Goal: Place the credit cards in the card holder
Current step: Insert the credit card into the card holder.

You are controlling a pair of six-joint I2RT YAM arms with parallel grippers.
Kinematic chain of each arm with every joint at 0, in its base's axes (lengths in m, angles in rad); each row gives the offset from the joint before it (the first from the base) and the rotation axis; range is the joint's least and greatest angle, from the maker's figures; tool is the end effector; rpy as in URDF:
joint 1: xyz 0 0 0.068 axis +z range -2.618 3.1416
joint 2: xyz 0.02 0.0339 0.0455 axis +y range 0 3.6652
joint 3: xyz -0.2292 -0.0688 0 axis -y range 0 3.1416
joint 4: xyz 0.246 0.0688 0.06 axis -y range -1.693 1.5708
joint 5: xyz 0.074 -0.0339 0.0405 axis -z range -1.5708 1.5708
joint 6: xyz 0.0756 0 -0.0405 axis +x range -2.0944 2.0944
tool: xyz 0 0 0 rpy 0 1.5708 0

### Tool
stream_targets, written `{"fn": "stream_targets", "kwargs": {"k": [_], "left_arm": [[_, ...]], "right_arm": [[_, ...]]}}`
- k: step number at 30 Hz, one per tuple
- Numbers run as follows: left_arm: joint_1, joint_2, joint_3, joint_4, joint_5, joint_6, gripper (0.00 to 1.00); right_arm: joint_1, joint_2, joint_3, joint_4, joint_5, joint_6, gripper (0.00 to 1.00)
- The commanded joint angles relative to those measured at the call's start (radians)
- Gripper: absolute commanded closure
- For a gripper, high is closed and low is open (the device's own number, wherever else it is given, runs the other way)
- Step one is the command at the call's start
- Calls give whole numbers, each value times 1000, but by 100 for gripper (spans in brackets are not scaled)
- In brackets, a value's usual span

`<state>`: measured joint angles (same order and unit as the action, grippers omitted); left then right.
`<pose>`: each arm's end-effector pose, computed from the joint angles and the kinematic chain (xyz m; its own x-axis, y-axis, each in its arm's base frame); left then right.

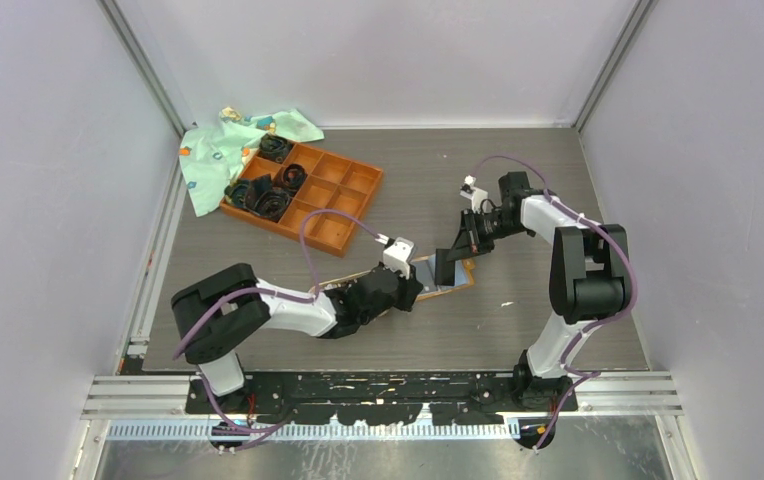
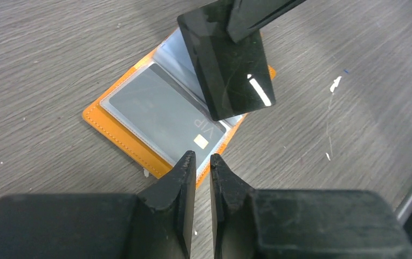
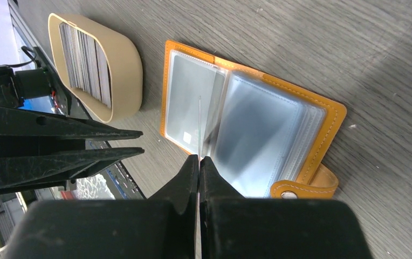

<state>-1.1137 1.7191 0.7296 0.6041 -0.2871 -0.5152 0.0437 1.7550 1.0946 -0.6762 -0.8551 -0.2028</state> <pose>0.1846 -0.3269 0.1125 -0.5113 -0.0310 -0.8588 0.5664 0.7394 -0.3639 0.3189 0.0711 0.1151 -0.9108 -0.1721 -0.3751 -0.3952 0.6260 0.6723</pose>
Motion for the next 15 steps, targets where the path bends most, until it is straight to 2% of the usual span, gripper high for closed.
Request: {"fn": "stream_targets", "kwargs": {"k": [1,15], "left_arm": [[-16,18,61,-33,-113,-29,84],[-29,85,170,-251,-208,-127,89]], "right_arm": [[-3,5,33,16,4,-2,99],[-2,31,47,-13,40,-38,99]]}}
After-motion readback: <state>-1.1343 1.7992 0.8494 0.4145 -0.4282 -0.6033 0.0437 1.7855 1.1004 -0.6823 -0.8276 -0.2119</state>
